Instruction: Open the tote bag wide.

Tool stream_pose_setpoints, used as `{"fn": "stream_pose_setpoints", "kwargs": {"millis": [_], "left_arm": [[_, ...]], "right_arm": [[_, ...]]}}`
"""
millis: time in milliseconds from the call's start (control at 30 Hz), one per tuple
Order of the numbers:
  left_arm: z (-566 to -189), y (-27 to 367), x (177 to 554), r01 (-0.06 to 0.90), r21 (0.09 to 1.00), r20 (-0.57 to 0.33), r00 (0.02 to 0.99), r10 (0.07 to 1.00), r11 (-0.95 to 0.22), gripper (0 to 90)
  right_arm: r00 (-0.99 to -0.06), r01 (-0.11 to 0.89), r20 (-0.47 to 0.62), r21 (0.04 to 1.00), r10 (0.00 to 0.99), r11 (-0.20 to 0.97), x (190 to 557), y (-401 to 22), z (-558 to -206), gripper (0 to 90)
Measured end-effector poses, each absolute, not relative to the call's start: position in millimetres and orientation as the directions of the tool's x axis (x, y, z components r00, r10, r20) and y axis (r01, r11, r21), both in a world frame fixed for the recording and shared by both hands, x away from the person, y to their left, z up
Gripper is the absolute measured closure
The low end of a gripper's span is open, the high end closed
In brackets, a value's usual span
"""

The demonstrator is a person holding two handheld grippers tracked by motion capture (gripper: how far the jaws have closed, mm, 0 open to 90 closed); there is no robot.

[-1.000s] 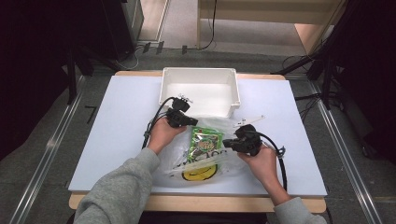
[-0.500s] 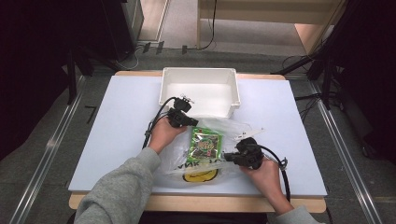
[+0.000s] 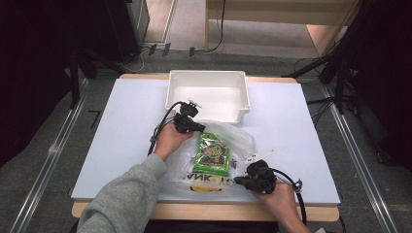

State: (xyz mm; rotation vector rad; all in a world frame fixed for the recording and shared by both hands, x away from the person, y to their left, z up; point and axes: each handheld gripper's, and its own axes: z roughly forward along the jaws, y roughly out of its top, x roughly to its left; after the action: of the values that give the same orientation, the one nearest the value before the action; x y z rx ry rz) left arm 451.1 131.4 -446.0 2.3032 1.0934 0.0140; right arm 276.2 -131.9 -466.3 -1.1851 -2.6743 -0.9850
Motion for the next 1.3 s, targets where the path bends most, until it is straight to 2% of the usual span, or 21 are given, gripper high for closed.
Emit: {"fn": "stream_pose_setpoints", "kwargs": {"millis": [467,900,1133,1300], "left_arm": [[-444,129,449,0.709,0.514,-0.25,0.662,0.706,-0.482,90.0],[-442,127,449,0.71,0.514,-0.256,0.663,0.703,-0.482,90.0],[-443,124,448,0.706,0.513,-0.255,0.668,0.699,-0.488,90.0],[-443,124,448,0.706,0.513,-0.255,0.668,0.699,-0.488,90.0]], "right_arm": [[-0.699,0.658,0.257,0.596,0.668,0.46,277,-137,-441,90.0],[-0.72,0.618,0.25,0.655,0.647,0.434,290,-116,-410,90.0],[-0.75,0.609,0.279,0.645,0.6,0.461,290,-90,-420,90.0],[-0.757,0.619,0.296,0.613,0.583,0.491,285,-82,-444,90.0]]}}
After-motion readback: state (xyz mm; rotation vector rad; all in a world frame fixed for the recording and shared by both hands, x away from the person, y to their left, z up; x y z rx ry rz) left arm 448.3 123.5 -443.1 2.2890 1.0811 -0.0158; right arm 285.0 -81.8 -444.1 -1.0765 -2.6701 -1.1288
